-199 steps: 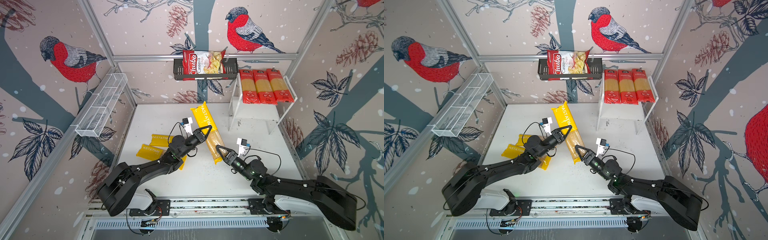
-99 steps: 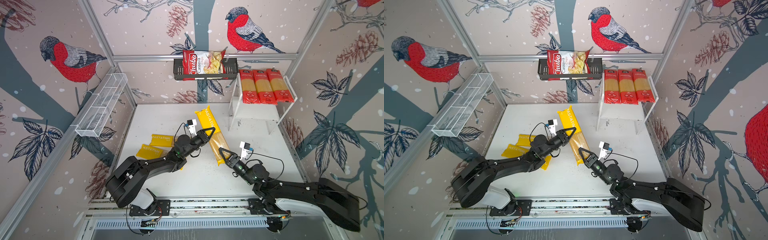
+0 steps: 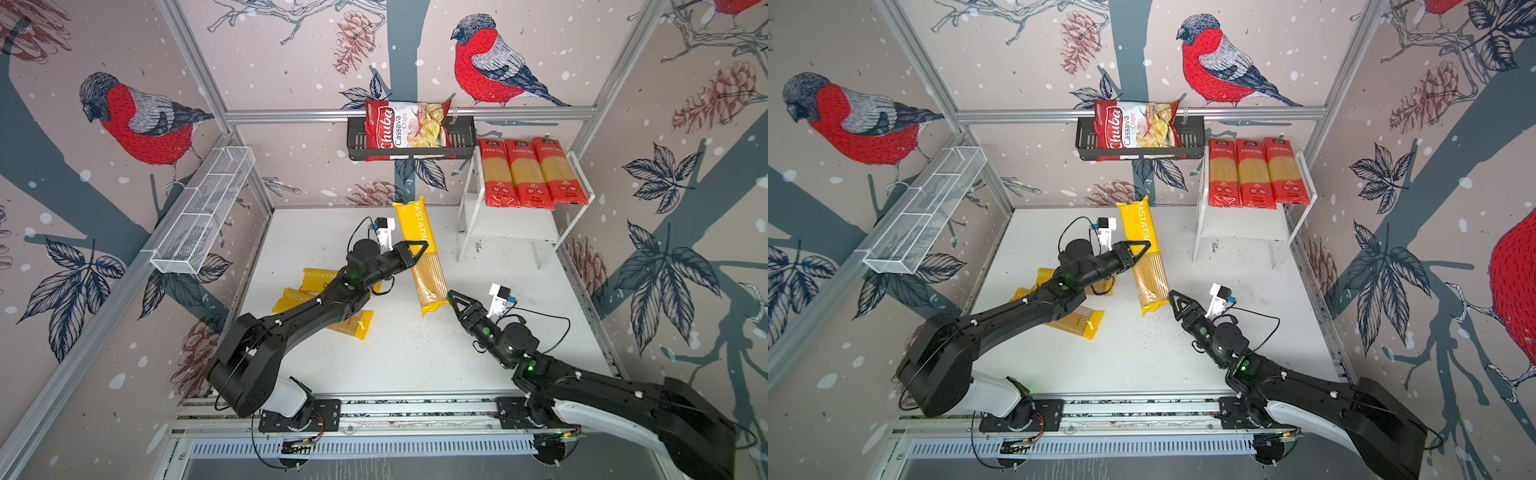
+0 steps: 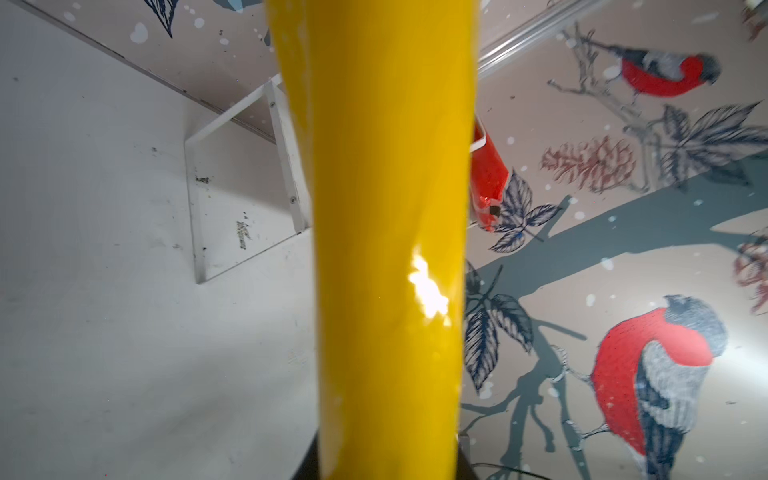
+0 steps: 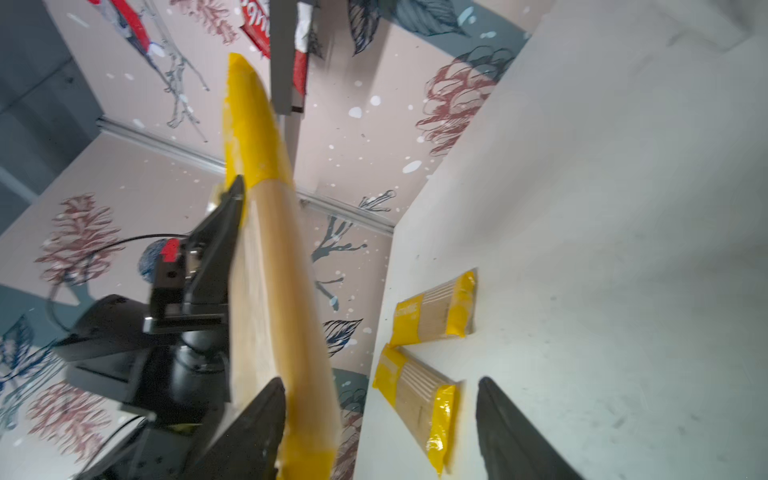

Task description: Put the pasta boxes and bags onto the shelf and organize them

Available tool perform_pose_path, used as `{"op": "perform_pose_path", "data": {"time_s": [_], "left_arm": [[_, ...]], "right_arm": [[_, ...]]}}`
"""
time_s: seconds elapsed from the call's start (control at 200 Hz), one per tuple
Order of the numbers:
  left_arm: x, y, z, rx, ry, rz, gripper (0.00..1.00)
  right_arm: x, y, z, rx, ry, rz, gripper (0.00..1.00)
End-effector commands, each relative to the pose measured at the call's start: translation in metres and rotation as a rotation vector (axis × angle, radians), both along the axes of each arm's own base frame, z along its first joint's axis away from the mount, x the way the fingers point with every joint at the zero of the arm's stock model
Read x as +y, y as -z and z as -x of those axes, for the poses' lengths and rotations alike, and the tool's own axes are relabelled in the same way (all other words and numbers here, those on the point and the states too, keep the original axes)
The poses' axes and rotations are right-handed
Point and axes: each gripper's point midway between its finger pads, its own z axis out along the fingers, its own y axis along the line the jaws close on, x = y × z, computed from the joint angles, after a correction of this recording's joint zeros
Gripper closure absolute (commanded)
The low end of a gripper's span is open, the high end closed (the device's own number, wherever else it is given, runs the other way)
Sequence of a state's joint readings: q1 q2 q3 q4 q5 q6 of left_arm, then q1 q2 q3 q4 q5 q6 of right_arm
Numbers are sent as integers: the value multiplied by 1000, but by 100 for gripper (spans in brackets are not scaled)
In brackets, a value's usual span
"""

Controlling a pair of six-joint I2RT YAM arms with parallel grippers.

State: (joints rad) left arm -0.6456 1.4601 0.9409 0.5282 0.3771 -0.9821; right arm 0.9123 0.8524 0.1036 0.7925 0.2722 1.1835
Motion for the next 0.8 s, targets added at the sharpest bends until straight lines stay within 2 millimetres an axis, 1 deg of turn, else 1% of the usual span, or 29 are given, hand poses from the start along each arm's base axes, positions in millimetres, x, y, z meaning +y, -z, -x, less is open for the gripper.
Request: {"op": "perform_pose_path", "data": {"time_s": [0.0,0.045,0.14,0.24,0.36,0.495,0.59,0.635,0.795], "left_arm": [[-12,11,22,-74,162,-193,93],[-17,16,29,-76,206,-223,93],[-34,25,47,-86,300,-262,93],[-58,39,63,-98,389,-333,93],[-82,52,67,-95,470,-379,93],[-104,55,61,-101,535,-393,93],[-117,55,54,-101,572,-392,93],[-124,58,52,-93,592,-393,93],[-147,60,46,-85,644,-368,93]], "right_arm": [[-30,37,-8,112,119,99,29],[-44,44,-11,132,168,122,29],[-68,45,-15,131,253,146,30],[-80,39,-16,103,273,153,29],[-77,32,-15,79,236,138,28],[-67,27,-13,61,177,144,26],[-64,24,-12,46,161,148,26],[-64,24,-12,40,157,143,26],[-66,32,-11,49,163,146,25]]}}
